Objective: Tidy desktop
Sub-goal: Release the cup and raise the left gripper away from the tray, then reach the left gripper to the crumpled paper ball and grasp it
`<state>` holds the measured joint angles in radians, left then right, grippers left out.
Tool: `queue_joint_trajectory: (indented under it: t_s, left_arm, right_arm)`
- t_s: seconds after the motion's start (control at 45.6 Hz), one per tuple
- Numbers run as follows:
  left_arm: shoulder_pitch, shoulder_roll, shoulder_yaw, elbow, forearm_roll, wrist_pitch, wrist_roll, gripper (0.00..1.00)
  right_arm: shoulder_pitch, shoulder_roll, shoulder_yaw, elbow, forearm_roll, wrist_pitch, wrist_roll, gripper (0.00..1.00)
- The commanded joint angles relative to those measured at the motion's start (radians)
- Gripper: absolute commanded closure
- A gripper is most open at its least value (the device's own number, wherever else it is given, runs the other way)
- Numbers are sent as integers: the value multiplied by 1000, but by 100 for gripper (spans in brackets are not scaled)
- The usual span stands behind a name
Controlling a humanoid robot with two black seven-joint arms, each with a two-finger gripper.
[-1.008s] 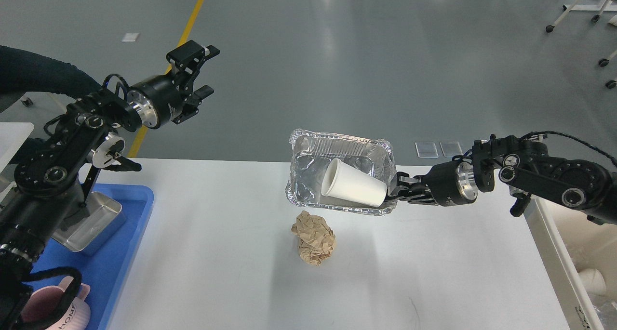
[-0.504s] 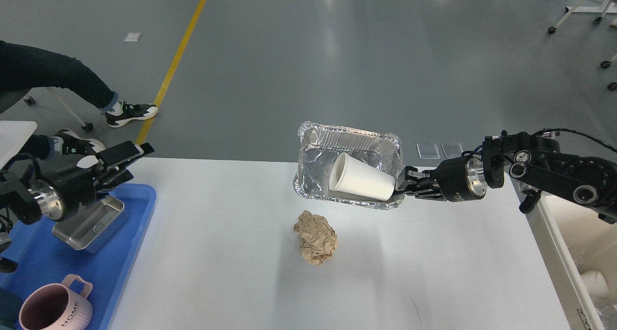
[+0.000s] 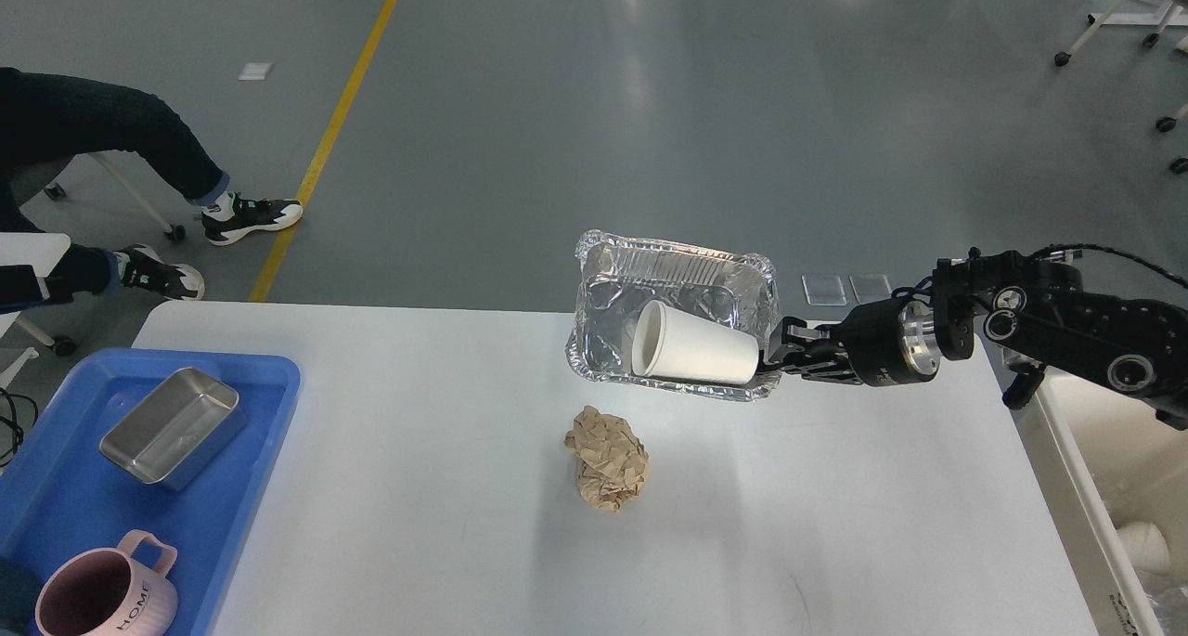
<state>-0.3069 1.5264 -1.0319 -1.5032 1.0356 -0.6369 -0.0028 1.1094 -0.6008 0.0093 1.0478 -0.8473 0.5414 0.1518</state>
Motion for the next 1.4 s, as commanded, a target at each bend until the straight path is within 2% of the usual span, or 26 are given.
queue_joint_trajectory:
  t_s: [0.0, 0.219, 0.329, 0.394, 0.548, 0.614, 0.723, 0.811, 0.942, 1.227, 1.38]
  left_arm:
    - [0, 60, -31, -3, -23, -38, -11, 1]
    - [3, 51, -51, 1, -34, -46, 3, 1]
    - [-6, -130, -46, 9, -20, -40, 12, 1]
    - [-58, -241, -34, 11, 13, -41, 21, 1]
    - [-191, -557, 27, 64, 239, -37, 76, 1]
    - [-233, -695, 47, 129, 293, -32, 110, 1]
    - [-282, -891, 79, 179, 304, -38, 204, 1]
    - [-302, -976, 119, 211, 317, -40, 285, 1]
    - [-328, -1077, 242, 247, 317, -26, 354, 1]
    - [-325, -1275, 270, 394, 317, 23, 363, 1]
    - [-333, -1333, 308, 462, 316, 52, 373, 1]
  right_arm:
    - [0, 0, 0, 0, 1, 0, 0, 100]
    - [-2, 0, 0, 0, 1, 0, 0, 100]
    - [-3, 7, 0, -2, -1, -3, 0, 100]
    - [-5, 10, 0, 0, 1, -6, -2, 100]
    - [-3, 10, 0, 0, -1, -4, -2, 100]
    - [-5, 10, 0, 0, 1, -6, -2, 100]
    - [-10, 4, 0, 1, 1, -8, -2, 100]
    - [-19, -2, 0, 3, 1, -8, 0, 100]
    - [-25, -14, 1, 3, 1, -8, 0, 100]
    - [-46, -16, 14, 1, 1, -8, 0, 100]
    - [-49, -16, 14, 1, 1, -9, 0, 100]
